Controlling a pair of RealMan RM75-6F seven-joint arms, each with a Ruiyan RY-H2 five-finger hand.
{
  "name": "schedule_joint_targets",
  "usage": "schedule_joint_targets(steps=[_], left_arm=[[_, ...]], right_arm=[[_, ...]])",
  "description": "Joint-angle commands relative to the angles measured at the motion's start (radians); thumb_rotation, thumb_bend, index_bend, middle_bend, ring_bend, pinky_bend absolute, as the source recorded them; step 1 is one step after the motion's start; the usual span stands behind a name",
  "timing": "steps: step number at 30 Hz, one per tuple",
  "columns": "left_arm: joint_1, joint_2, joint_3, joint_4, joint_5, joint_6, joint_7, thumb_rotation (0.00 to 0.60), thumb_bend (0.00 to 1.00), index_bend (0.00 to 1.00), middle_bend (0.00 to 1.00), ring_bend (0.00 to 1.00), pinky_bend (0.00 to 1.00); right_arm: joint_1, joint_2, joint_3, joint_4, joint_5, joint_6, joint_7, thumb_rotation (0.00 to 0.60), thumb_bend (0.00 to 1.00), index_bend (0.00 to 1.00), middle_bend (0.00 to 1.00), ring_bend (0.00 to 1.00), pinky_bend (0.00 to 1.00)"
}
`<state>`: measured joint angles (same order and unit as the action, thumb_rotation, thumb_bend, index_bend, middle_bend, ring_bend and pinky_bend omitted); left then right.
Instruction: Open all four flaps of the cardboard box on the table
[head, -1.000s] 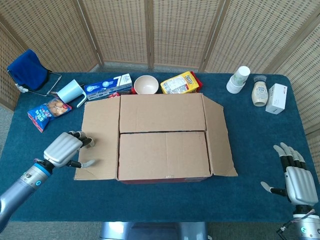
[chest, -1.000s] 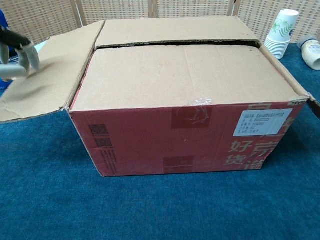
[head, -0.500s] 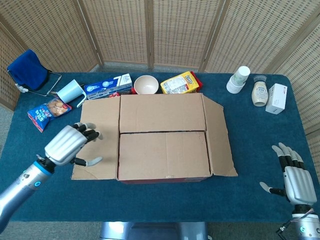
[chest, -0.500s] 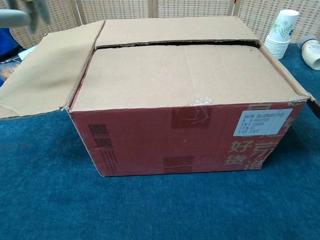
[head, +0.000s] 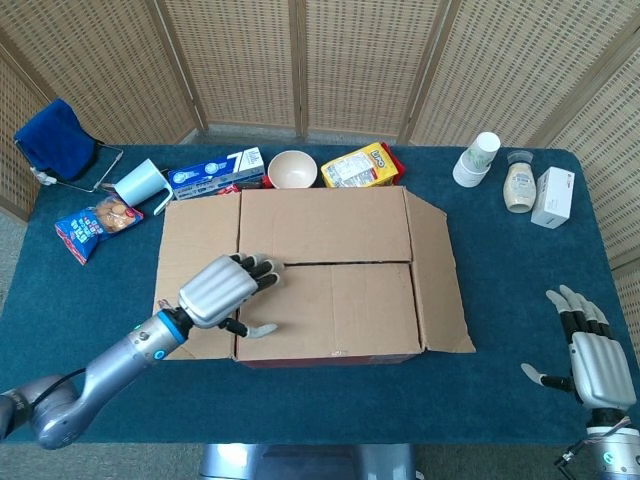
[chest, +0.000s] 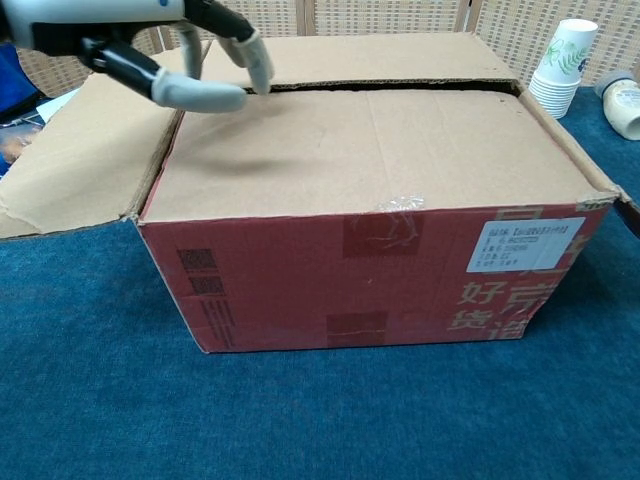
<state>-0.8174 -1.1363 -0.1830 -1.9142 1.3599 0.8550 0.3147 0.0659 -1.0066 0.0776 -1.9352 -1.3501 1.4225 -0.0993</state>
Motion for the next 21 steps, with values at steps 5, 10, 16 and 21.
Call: schedule_joint_targets(steps=[5,10,16,21], left_arm=[[-0.059,-0.058,-0.025,0.0,-0.087,-0.023,0.062,0.163,0.1,0.3,0.22,0.28,0.38],[-0.097,-0.076,-0.031,-0.002,-0.176,-0.047,0.094,0.166,0.1,0.29,0.2,0.3,0.39],[-0.121,-0.081,-0.024,-0.021,-0.216,-0.039,0.129,0.162,0.11,0.29,0.2,0.33,0.4],[-0.13,-0.082,-0.011,-0.035,-0.225,-0.028,0.144,0.166,0.11,0.29,0.19,0.37,0.4]], right_arm=[[0.001,0.001,-0.001,0.0,-0.005,-0.002,0.002,0.6,0.0,0.0,0.0,0.0,0.01],[0.001,0.002,-0.003,-0.002,-0.008,-0.001,0.003,0.6,0.0,0.0,0.0,0.0,0.01],[-0.001,0.004,-0.003,-0.002,-0.009,0.001,0.009,0.6,0.0,0.0,0.0,0.0,0.01],[-0.001,0.007,-0.006,-0.004,-0.017,0.0,0.015,0.6,0.0,0.0,0.0,0.0,0.01]])
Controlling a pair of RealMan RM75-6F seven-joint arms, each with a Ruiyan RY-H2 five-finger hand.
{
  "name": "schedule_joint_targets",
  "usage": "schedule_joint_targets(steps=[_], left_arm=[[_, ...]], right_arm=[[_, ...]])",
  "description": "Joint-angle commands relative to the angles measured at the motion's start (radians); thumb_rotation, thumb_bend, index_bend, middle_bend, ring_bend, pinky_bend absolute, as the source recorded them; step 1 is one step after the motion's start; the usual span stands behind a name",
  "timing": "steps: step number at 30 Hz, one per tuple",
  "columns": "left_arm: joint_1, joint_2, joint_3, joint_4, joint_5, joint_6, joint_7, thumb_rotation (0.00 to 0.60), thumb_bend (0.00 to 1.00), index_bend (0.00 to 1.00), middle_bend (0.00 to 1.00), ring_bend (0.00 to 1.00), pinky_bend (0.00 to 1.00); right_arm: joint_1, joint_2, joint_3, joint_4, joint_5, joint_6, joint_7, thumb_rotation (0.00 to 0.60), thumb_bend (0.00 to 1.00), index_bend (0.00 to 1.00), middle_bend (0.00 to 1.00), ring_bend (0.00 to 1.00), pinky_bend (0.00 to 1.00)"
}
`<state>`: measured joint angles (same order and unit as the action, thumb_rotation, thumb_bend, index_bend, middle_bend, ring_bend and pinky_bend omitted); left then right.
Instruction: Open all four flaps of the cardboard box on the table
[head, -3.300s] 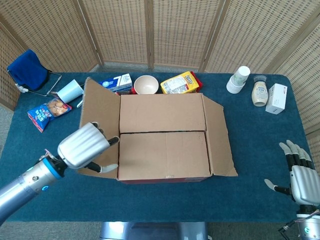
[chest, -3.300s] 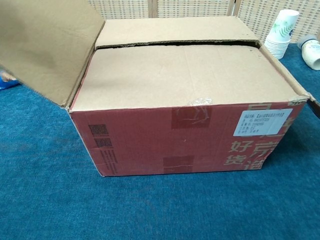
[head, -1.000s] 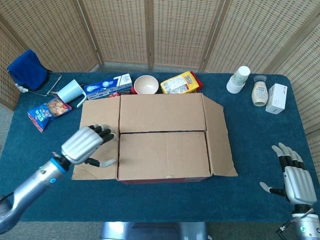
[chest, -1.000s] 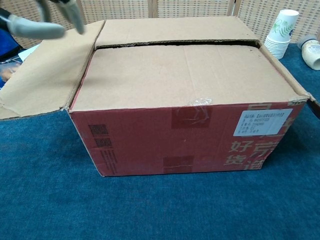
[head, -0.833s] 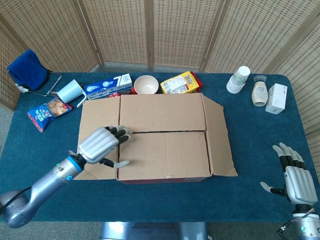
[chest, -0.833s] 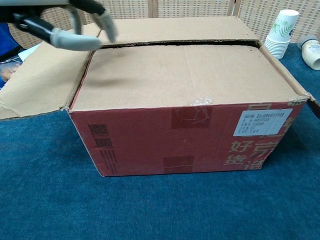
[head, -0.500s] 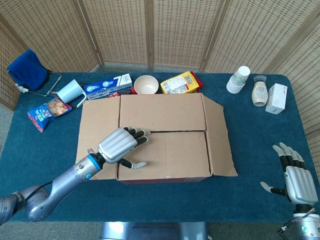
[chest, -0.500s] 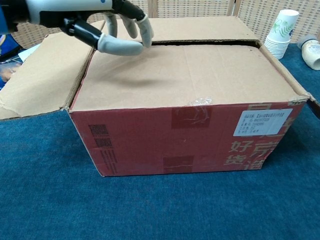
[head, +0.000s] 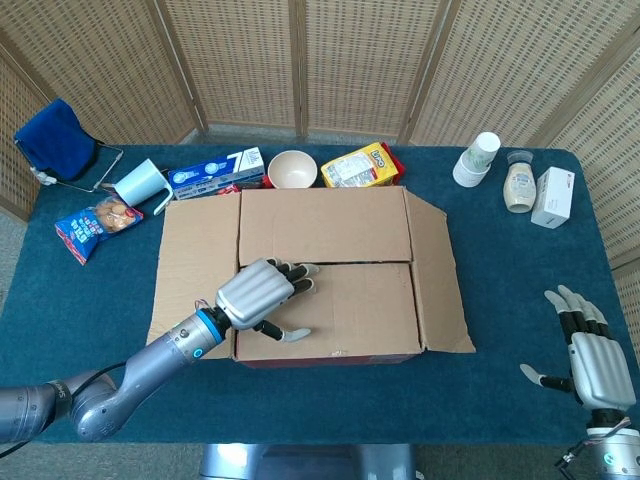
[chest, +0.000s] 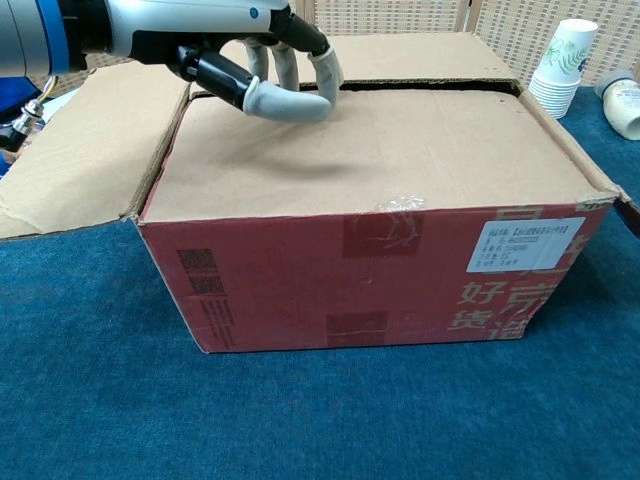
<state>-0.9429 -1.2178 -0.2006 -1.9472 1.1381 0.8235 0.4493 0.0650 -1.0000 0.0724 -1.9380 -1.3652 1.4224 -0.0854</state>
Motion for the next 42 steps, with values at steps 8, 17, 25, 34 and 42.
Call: schedule_joint_targets(steps=[8,17,25,34,42], left_arm=[[-0.031,-0.014,0.02,0.012,-0.055,0.013,0.052,0.165,0.11,0.3,0.19,0.36,0.4],[-0.065,-0.031,0.039,0.015,-0.101,0.031,0.117,0.164,0.11,0.3,0.18,0.33,0.38],[-0.068,-0.024,0.058,0.008,-0.09,0.082,0.177,0.16,0.1,0.3,0.18,0.25,0.32],[-0.071,-0.041,0.071,0.036,-0.065,0.144,0.254,0.163,0.11,0.3,0.1,0.13,0.27],[-0.068,-0.057,0.063,0.068,-0.06,0.192,0.295,0.157,0.1,0.3,0.07,0.11,0.25]], right_arm=[[-0.002,0.006,-0.004,-0.003,-0.01,0.0,0.012,0.6,0.0,0.0,0.0,0.0,0.01],[-0.002,0.01,-0.006,-0.003,-0.014,-0.003,0.023,0.6,0.0,0.0,0.0,0.0,0.01],[-0.002,0.014,-0.009,-0.005,-0.022,-0.005,0.029,0.6,0.0,0.0,0.0,0.0,0.01],[-0.002,0.016,-0.012,-0.008,-0.025,-0.007,0.028,0.6,0.0,0.0,0.0,0.0,0.01],[0.001,0.02,-0.013,-0.009,-0.024,-0.013,0.035,0.6,0.0,0.0,0.0,0.0,0.01]])
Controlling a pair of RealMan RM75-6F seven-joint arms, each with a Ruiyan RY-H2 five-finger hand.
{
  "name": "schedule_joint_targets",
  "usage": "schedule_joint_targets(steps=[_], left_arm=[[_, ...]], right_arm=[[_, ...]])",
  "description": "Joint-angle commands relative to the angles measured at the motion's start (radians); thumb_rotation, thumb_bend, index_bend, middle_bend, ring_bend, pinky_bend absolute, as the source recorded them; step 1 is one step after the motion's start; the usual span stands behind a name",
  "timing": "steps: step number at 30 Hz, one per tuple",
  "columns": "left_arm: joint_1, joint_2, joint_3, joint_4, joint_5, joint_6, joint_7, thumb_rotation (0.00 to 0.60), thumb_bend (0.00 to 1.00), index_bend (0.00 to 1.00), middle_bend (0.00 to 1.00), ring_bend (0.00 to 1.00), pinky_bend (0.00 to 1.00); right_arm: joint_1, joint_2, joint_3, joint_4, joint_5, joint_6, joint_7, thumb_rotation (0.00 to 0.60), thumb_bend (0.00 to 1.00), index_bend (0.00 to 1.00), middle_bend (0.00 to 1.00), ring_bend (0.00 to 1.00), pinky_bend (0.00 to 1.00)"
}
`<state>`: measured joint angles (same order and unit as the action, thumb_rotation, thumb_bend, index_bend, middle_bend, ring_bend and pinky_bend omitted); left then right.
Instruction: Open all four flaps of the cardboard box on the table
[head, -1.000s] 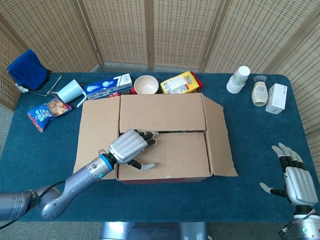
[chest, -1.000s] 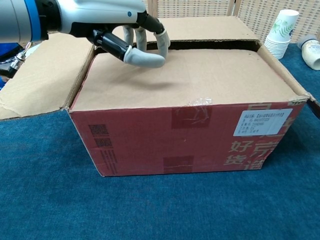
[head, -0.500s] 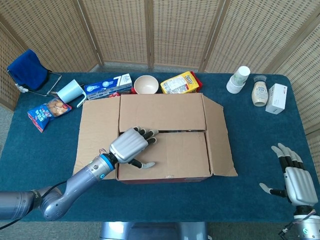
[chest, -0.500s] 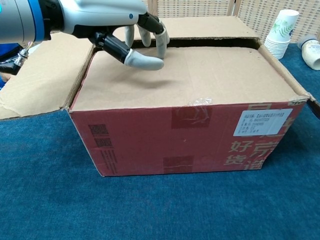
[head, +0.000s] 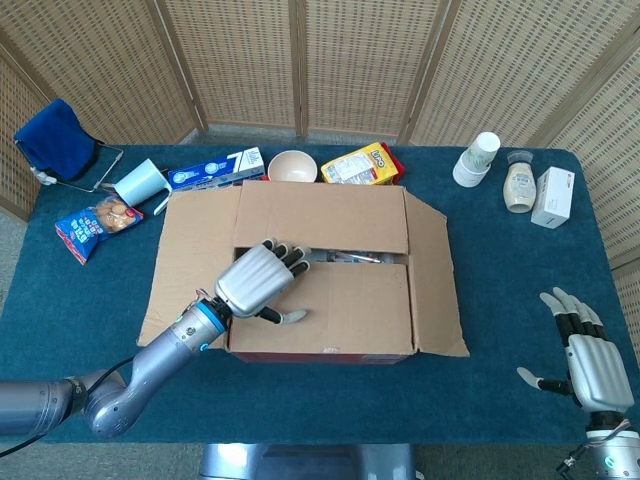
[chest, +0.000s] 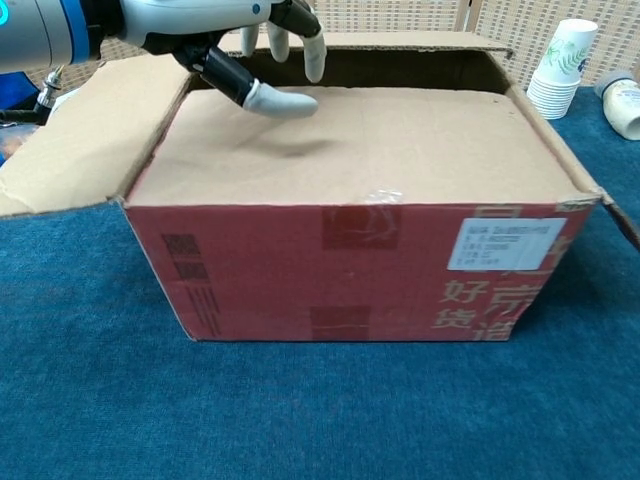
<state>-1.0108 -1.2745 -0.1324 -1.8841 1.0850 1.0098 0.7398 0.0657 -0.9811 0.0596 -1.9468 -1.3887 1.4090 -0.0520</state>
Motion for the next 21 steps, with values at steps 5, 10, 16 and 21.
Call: schedule_joint_targets(steps=[5,10,16,21], left_arm=[[0.001,0.009,-0.03,0.016,0.008,0.045,0.016,0.162,0.11,0.3,0.06,0.1,0.24],[-0.008,0.002,-0.047,0.046,0.015,0.064,0.044,0.172,0.1,0.3,0.05,0.09,0.23],[-0.017,-0.023,-0.062,0.093,0.032,0.083,0.064,0.176,0.11,0.3,0.03,0.08,0.23],[-0.043,-0.029,-0.091,0.13,0.008,0.076,0.097,0.174,0.1,0.3,0.01,0.08,0.23]], right_arm=[[0.001,0.005,-0.001,-0.001,0.001,-0.005,0.009,0.6,0.0,0.0,0.0,0.0,0.01],[0.003,0.006,-0.003,-0.001,0.0,-0.011,0.009,0.6,0.0,0.0,0.0,0.0,0.01],[0.005,0.008,-0.003,-0.001,0.003,-0.017,0.017,0.6,0.0,0.0,0.0,0.0,0.01],[0.008,0.013,-0.007,-0.002,-0.001,-0.024,0.025,0.6,0.0,0.0,0.0,0.0,0.01]])
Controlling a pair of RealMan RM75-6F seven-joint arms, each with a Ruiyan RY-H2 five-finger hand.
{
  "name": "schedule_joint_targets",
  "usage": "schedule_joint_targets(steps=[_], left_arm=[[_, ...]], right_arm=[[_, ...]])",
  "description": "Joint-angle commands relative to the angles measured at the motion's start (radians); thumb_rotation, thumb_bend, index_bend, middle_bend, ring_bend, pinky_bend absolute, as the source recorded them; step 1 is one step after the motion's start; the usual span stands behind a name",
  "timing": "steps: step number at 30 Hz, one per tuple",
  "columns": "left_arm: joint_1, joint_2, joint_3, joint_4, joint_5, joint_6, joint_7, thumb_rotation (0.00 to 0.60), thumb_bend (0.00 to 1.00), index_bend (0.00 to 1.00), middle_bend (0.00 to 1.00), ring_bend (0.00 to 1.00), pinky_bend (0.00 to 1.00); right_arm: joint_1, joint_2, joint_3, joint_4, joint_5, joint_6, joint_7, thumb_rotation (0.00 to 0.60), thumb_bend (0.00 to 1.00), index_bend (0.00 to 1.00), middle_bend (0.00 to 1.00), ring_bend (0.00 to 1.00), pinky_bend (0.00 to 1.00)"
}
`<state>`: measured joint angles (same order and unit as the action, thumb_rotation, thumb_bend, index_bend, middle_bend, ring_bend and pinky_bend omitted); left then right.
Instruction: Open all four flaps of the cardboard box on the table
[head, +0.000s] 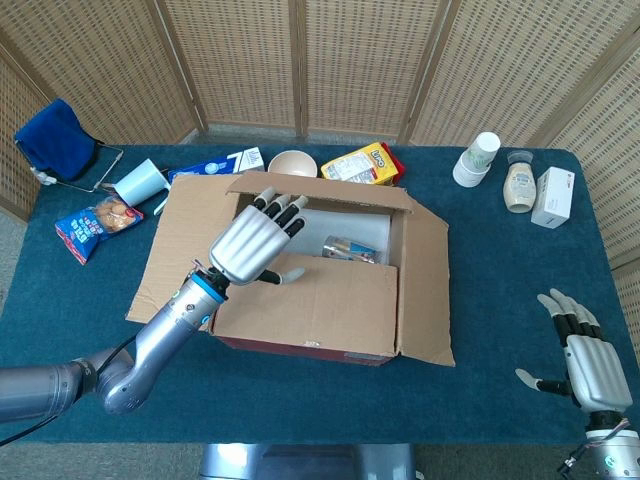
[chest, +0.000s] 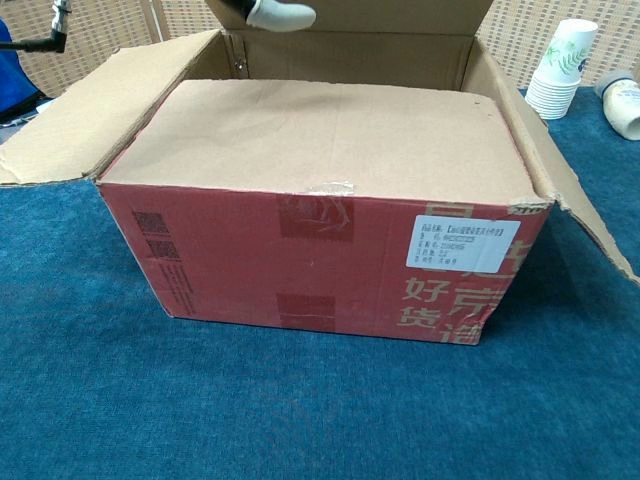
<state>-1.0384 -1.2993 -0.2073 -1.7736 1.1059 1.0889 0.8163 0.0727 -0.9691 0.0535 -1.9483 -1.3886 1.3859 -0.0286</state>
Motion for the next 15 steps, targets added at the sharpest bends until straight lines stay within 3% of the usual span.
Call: schedule_joint_targets(steps=[1,15], left_arm=[[-0.018,-0.005,-0.02,0.024,-0.017,-0.004,0.024,0.172,0.11,0.3,0.01,0.08,0.23],[-0.12,-0.019,-0.105,0.161,-0.134,-0.035,0.116,0.179,0.11,0.3,0.0,0.07,0.23]], right_arm=[[0.001,0.001,-0.001,-0.001,-0.001,-0.002,0.002,0.6,0.0,0.0,0.0,0.0,0.01],[0.013,0.006,0.0,0.006,0.015,-0.03,0.016,0.6,0.0,0.0,0.0,0.0,0.01]])
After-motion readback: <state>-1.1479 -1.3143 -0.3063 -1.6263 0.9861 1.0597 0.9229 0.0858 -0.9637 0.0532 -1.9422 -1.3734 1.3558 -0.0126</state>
